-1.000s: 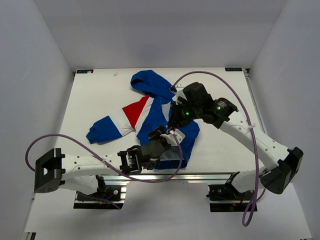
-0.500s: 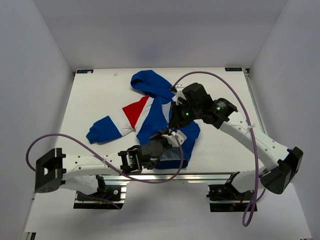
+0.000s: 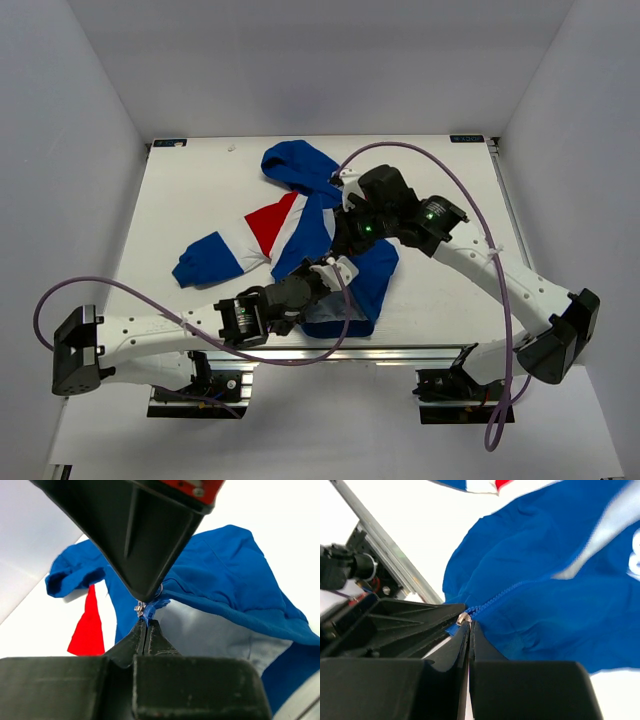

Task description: Zip up the jacket

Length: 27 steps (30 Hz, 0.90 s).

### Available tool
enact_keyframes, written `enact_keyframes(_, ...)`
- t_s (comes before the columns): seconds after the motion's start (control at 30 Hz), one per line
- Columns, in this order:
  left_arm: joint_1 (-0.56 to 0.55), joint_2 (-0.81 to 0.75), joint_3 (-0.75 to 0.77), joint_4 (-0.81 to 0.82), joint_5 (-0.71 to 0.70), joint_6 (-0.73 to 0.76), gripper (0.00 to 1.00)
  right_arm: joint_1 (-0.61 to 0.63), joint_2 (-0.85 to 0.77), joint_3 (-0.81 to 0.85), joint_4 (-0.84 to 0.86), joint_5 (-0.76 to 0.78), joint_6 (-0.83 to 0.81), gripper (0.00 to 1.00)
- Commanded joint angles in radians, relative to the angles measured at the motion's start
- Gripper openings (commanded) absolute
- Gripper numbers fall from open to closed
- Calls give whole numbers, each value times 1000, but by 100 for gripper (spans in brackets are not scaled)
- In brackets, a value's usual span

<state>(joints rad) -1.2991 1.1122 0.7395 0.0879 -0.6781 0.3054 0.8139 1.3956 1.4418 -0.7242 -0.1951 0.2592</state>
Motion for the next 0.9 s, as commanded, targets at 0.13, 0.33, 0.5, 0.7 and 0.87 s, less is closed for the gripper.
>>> enact_keyframes(0.13, -34, -103, 37, -28, 219, -68, 0, -36, -91, -237, 470, 54, -527, 0)
enact_keyframes(0.33, -35, -123, 34, -17, 235, -66, 0, -38, -222, -411, 623, -119, -690, 0)
enact_keyframes(0.5, -34, -146, 47, -19, 294, -84, 0, -36, -152, -405, 652, 59, -713, 0)
enact_keyframes(0.7, -34, -179, 63, -71, 342, -149, 0, -68, -14, -365, 752, 171, -732, 0)
enact_keyframes(0.87, -34, -202, 41, -83, 403, -222, 0, -143, 153, -261, 805, 227, -687, 0)
